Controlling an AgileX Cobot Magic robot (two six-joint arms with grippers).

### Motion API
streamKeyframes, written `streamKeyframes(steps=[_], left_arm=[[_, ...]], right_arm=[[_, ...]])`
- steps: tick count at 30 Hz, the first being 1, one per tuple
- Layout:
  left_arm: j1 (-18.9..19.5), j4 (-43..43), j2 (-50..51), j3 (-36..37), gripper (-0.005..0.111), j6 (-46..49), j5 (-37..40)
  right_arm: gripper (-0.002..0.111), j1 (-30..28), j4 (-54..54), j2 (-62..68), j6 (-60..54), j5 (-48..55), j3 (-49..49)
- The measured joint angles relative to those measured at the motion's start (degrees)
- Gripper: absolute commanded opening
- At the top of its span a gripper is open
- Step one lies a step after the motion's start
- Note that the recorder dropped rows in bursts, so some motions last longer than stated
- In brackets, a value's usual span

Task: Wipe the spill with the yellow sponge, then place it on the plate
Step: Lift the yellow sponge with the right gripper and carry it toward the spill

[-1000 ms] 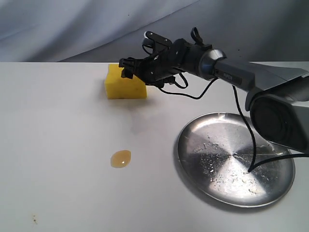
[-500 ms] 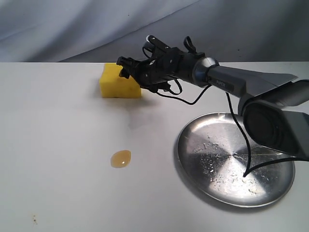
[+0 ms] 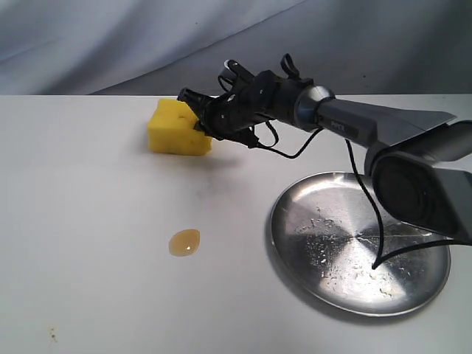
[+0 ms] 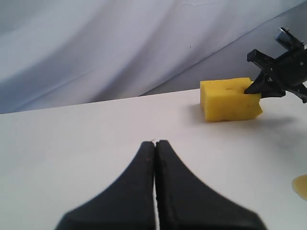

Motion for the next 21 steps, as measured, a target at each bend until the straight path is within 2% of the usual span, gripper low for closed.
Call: streamKeyframes(steps=[7,14,17,21], left_arm=[[0.0,0.0,0.0,0.0,0.0,0.0,0.0],[0.0,0.0,0.0,0.0,0.0,0.0,0.0],[0.0,0.0,0.0,0.0,0.0,0.0,0.0],[0.0,0.0,0.0,0.0,0.0,0.0,0.0]], right_arm=[[0.0,1.83,-9.32,-5.65,-1.26,7.99,0.0],[0.0,7.91,-21.96,-13.65,-2.5,16.43,1.5],[0.0,10.62,-23.07,-18.47,-2.5,14.81,7.98],[0.0,13.62,-23.07,-26.99,-3.11,8.43,22.77]])
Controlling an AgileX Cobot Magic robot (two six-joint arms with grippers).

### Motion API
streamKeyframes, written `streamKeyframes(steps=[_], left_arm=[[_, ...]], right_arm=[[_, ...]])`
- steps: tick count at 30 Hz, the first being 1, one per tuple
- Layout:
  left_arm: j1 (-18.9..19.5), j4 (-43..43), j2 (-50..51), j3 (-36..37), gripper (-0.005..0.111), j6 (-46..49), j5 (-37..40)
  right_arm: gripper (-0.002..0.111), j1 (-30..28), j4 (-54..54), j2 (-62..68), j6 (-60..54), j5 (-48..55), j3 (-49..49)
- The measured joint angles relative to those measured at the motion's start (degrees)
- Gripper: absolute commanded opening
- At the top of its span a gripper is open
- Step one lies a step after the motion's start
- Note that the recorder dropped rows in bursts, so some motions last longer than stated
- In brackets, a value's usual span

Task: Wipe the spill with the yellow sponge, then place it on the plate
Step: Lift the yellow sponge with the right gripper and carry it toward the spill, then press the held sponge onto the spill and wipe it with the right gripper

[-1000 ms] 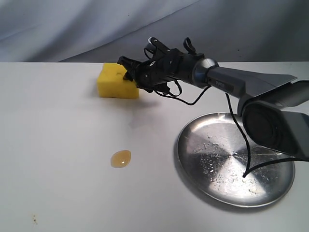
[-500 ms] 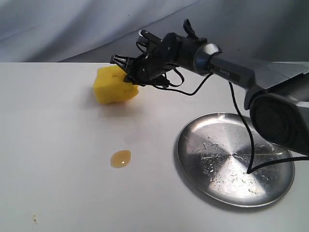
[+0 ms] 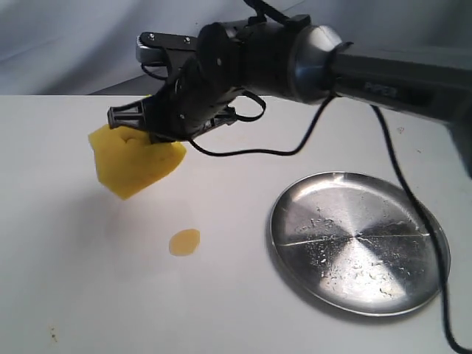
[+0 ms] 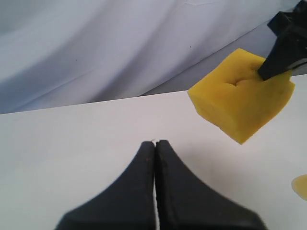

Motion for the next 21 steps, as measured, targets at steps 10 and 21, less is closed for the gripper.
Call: streamKeyframes(steps=[10,21], left_arm=[[0.0,0.0,0.0,0.0,0.0,0.0,0.0],[0.0,0.0,0.0,0.0,0.0,0.0,0.0]], right_arm=[[0.0,1.8,-1.22,-19.27,-4.35,-8.75,31.31],[0.0,1.8,-1.46,-20.27,-5.12,-7.94,40.44]])
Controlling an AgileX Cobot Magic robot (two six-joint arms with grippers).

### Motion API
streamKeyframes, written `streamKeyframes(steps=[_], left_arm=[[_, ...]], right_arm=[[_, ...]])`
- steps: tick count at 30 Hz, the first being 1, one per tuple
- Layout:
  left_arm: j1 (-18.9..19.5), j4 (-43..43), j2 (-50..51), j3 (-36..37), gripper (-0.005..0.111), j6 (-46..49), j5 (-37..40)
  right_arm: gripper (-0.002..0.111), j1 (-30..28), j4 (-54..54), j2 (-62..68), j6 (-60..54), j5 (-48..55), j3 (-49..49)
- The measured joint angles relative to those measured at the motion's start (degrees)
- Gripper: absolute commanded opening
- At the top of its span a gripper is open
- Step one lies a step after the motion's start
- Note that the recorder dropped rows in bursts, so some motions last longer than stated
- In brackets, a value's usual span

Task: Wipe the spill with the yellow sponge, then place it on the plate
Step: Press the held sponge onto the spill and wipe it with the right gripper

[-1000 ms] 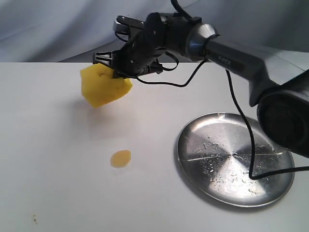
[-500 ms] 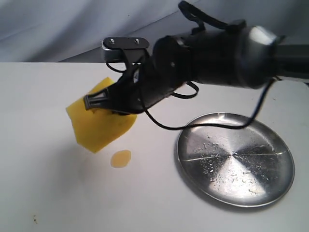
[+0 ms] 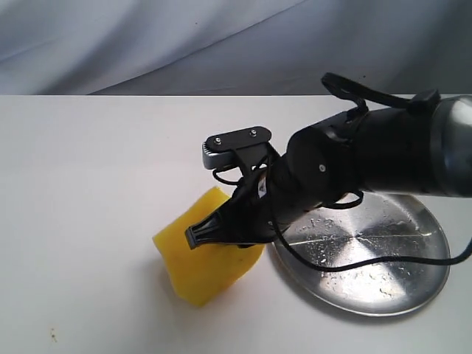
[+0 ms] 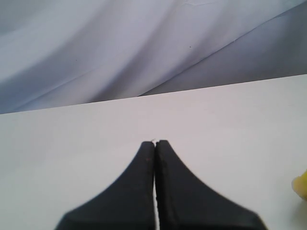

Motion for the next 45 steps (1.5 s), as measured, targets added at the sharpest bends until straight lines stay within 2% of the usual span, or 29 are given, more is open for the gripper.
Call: streamKeyframes(steps=[6,11,19,23,27,32,36,45], left_arm=[[0.0,0.0,0.0,0.0,0.0,0.0,0.0],[0.0,0.0,0.0,0.0,0.0,0.0,0.0],[0.0,0.0,0.0,0.0,0.0,0.0,0.0],[0.0,0.0,0.0,0.0,0.0,0.0,0.0],[0.0,0.0,0.0,0.0,0.0,0.0,0.0],[0.0,0.0,0.0,0.0,0.0,0.0,0.0],[0.0,0.0,0.0,0.0,0.0,0.0,0.0],[0.0,0.0,0.0,0.0,0.0,0.0,0.0]], right_arm=[[0.0,0.0,3.95,6.65,-3.72,-0.95,-0.69],[0.0,0.0,4.42,13.2,-4.32,1.05,-7.41],[0.0,-0.48,4.02,24.38,-2.88,6.78,-26.41],[0.0,-1.8,-0.18,29.35,3.39,13.03,-36.47],[0.0,-3.47,-4.5,31.49,9.2,17.51,-41.83],[0.0,-5.09,-5.65,31.64,10.22,20.25,-42.13],[0.0,-4.43,-6.66,30.38,9.07,19.22,-38.75],[0.0,2.78,-9.22,19.09,6.23,15.95,-22.78]])
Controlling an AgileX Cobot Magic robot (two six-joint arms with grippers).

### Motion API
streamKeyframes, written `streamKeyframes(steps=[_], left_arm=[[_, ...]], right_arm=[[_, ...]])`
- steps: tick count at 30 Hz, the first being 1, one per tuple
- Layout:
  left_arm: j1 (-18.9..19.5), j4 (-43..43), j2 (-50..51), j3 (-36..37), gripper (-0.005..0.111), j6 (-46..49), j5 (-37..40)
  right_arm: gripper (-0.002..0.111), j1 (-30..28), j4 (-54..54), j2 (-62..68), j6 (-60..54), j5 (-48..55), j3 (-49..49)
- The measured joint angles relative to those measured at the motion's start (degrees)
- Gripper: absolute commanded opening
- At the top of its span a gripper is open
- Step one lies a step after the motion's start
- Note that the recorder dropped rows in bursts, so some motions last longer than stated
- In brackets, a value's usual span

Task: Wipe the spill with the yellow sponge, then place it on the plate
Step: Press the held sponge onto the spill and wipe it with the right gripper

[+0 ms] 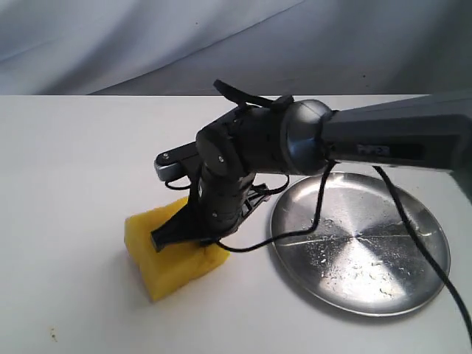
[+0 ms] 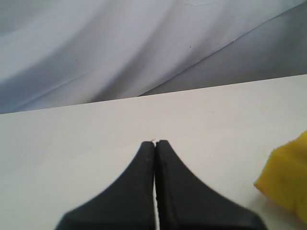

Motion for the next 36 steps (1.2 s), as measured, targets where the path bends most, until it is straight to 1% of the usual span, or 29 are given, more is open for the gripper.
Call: streamKeyframes(steps=[1,5,8,11,13,18,21,23,24,26,27,29,31,32,36], left_arm=[[0.0,0.0,0.0,0.0,0.0,0.0,0.0],[0.0,0.0,0.0,0.0,0.0,0.0,0.0],[0.0,0.0,0.0,0.0,0.0,0.0,0.0],[0.0,0.0,0.0,0.0,0.0,0.0,0.0],[0.0,0.0,0.0,0.0,0.0,0.0,0.0],[0.0,0.0,0.0,0.0,0.0,0.0,0.0],[0.0,0.0,0.0,0.0,0.0,0.0,0.0],[0.0,0.0,0.0,0.0,0.0,0.0,0.0],[0.0,0.0,0.0,0.0,0.0,0.0,0.0],[0.0,0.0,0.0,0.0,0.0,0.0,0.0],[0.0,0.0,0.0,0.0,0.0,0.0,0.0],[0.0,0.0,0.0,0.0,0.0,0.0,0.0],[0.0,0.0,0.0,0.0,0.0,0.0,0.0],[0.0,0.0,0.0,0.0,0.0,0.0,0.0],[0.0,0.0,0.0,0.0,0.0,0.0,0.0]], right_arm=[[0.0,1.18,0.34,-3.29,-0.04,0.0,2.86],[0.0,1.77,0.34,-11.41,-0.21,0.2,10.15],[0.0,1.77,-0.08,-12.87,-0.21,-1.32,13.14],[0.0,1.77,-0.22,-10.7,0.67,-8.13,13.7],[0.0,1.66,-0.22,-7.26,1.15,-10.79,11.45],[0.0,-1.38,-0.67,2.47,1.56,-8.38,-1.7],[0.0,-6.68,-0.67,7.34,2.28,-5.01,-11.12],[0.0,-10.26,-0.89,8.32,2.49,-2.33,-14.39],[0.0,-12.53,-1.11,8.55,2.49,-0.64,-15.19],[0.0,-14.91,-1.78,8.55,2.37,2.25,-15.25],[0.0,-15.13,-1.92,8.55,1.9,3.3,-15.25],[0.0,-14.86,-2.14,8.55,-0.88,5.45,-15.51],[0.0,-12.39,-2.55,8.24,-3.45,7.36,-15.63],[0.0,-9.79,-2.66,7.92,-4.52,8.28,-15.63],[0.0,-2.66,-2.66,7.69,-5.45,9.13,-15.63]])
